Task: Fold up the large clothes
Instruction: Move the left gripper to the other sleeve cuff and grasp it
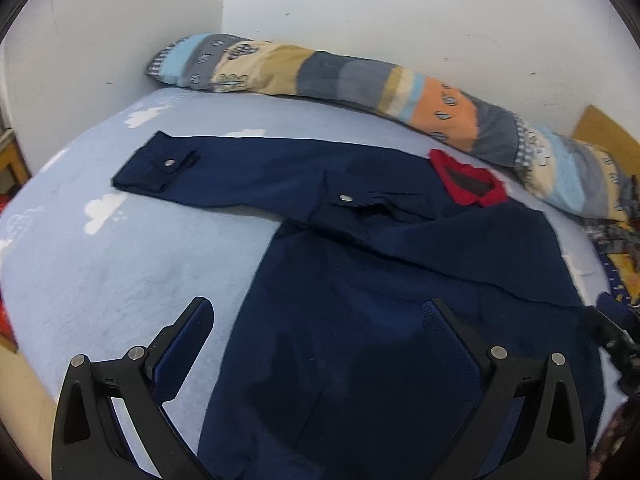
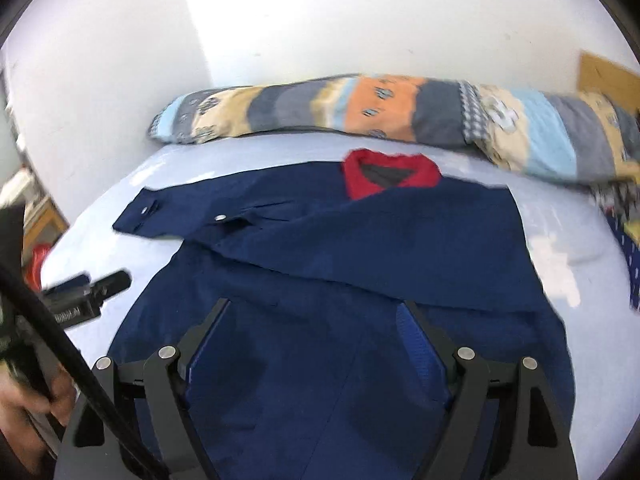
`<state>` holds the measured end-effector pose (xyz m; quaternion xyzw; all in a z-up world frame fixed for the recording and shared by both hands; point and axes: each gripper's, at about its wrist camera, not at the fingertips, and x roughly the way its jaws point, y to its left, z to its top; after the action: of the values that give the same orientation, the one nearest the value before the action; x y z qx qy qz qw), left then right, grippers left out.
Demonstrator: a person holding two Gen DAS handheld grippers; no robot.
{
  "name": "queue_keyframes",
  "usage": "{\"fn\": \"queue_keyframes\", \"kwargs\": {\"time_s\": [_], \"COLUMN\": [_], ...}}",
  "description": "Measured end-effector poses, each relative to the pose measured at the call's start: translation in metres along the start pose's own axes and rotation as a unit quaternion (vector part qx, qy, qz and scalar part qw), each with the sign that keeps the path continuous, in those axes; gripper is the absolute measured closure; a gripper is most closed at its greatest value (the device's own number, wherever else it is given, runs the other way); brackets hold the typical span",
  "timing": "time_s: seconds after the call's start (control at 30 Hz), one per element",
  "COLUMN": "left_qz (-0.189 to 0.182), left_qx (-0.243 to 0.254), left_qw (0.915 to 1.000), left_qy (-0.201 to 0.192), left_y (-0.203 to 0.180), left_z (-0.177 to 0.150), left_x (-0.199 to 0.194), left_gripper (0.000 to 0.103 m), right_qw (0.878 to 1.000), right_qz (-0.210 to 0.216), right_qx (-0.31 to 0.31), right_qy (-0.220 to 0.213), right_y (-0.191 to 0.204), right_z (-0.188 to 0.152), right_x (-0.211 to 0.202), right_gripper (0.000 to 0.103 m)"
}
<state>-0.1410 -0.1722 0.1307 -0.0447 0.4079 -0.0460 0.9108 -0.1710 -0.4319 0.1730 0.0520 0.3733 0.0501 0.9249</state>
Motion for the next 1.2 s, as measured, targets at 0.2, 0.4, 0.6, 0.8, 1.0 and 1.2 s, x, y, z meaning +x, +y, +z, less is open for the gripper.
{"fn": "queue_keyframes", "kwargs": {"time_s": [0.2,0.4,0.6,0.8,1.0,1.2], "left_qz": [-0.008,0.032,0.131,0.212,0.207,0.197], "left_qx": [-0.055,-0.125,-0.043,0.124,0.242,0.336], "left_qw": [0.9984,0.9915,0.9889,0.9691,0.9477,0.9206], "left_qy": [-0.002,0.019,0.056,0.029,0.020,0.026], "left_y": [0.056,0.148,0.198,0.201,0.203,0.207], "left_z": [0.039,0.067,0.075,0.091,0.106,0.099], "left_x": [0.013,0.056,0.114,0.151,0.173,0.169], "left_gripper": [0.000,0.000,0.036,0.036,0.036,0.036], "right_qw": [1.000,0.998,0.998,0.998,0.998,0.997], "right_qz": [-0.005,0.018,0.037,0.043,0.040,0.044], "right_qx": [0.012,0.053,0.056,0.046,0.055,0.059], "right_qy": [0.009,0.004,0.001,0.003,0.017,0.025], "right_y": [-0.012,-0.031,-0.029,-0.024,-0.026,-0.028], "right_z": [0.003,0.006,0.011,0.011,0.009,0.007], "right_x": [0.013,0.003,-0.006,-0.010,0.001,0.005], "right_gripper": [0.017,0.017,0.017,0.016,0.016,0.016]}}
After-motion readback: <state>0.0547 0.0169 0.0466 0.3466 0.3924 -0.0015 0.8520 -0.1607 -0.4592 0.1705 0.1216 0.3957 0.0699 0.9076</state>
